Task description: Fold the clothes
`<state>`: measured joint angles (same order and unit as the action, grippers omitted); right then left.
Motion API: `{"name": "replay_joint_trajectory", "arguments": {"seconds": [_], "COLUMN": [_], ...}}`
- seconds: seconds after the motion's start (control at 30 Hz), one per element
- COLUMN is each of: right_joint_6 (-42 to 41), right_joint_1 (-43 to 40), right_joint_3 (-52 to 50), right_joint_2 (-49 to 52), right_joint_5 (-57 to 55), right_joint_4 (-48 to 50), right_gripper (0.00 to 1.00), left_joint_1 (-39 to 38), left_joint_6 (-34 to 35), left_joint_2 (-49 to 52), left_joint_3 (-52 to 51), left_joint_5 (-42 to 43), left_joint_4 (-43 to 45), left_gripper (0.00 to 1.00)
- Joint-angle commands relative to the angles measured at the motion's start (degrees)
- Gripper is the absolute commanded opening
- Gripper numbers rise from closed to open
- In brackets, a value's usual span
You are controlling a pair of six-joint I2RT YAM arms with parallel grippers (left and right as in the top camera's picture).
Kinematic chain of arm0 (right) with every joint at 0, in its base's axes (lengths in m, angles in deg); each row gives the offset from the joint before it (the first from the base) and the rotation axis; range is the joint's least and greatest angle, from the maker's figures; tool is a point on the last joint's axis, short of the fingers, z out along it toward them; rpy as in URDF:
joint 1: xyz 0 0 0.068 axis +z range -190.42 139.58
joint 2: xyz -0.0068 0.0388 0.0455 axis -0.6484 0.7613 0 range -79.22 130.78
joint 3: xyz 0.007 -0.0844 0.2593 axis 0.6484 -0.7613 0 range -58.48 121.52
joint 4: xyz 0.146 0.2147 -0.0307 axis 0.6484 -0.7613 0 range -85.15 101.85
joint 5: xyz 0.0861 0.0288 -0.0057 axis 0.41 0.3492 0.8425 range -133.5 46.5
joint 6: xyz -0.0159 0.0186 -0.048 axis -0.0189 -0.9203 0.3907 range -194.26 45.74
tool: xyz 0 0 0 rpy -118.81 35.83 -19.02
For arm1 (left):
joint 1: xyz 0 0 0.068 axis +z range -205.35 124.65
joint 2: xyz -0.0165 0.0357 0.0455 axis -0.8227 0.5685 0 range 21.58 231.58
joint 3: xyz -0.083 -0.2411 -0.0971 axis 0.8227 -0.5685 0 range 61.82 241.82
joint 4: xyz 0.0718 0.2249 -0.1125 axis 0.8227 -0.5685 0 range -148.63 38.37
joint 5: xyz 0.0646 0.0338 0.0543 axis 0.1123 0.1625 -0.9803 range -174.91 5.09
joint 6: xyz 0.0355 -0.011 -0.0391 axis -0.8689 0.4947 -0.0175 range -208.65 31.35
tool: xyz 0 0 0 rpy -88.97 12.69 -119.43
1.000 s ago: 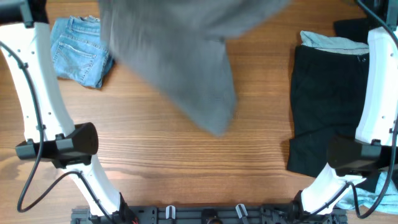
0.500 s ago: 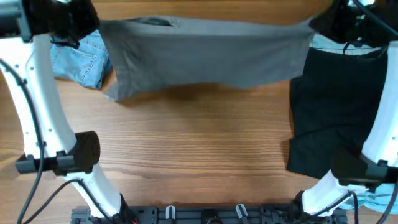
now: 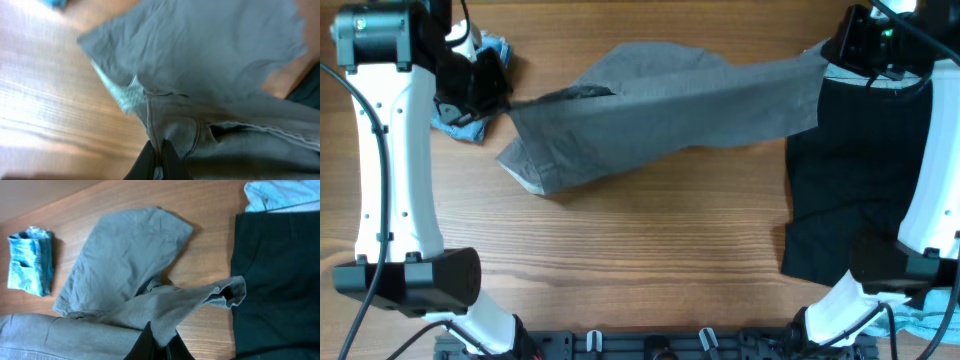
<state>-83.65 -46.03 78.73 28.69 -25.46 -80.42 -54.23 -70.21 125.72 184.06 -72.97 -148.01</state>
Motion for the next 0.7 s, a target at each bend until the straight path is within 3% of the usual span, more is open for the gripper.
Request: {"name": "replay_joint_trajectory", "arguments": {"seconds": [0.0,0.07,0.13,0.3,0.43,0.5,0.67], "right_joint_6": [-1.3,-1.3,-1.7,0.7,1.4,1.2,0.2], "right_joint_1": [0.6,0.6,0.5,0.5,2.4,4.4,9.4], "right_joint_3": [-4.5,-13.4,-18.4,-19.3,-19.5,-19.5,-19.5], "right_joint_2": [-1.1,-1.3,-1.3,-1.6,-0.9,0.9,11.9], "right_joint_5": [-3.7,-5.9,-8.0,-11.0,-0.9,-0.8,-0.4], "right_joint_4": [0.1,0.1,0.1,8.3,25.6,31.3,49.2], "right_gripper": [0.04,0.05,0.04,0.04,0.04,0.04,0.04], "left_joint_1": [0.3,0.2,-0.5,-10.3,-11.8,-11.7,-11.7], "left_joint_6": [3.9,6.5,6.5,13.2,19.4,21.5,30.5], "left_joint_2": [-10.5,-18.2,-21.1,-28.6,-29.9,-29.9,-29.8], "left_joint_3": [-10.0,-26.9,-35.6,-54.1,-58.4,-58.4,-58.4], "left_joint_5": [-1.0,0.2,4.6,6.4,1.4,-0.3,-13.9], "left_joint_4": [-0.2,0.4,1.5,6.6,12.1,17.5,26.0], "left_gripper": [0.04,0.04,0.04,0.04,0.05,0.06,0.05]}}
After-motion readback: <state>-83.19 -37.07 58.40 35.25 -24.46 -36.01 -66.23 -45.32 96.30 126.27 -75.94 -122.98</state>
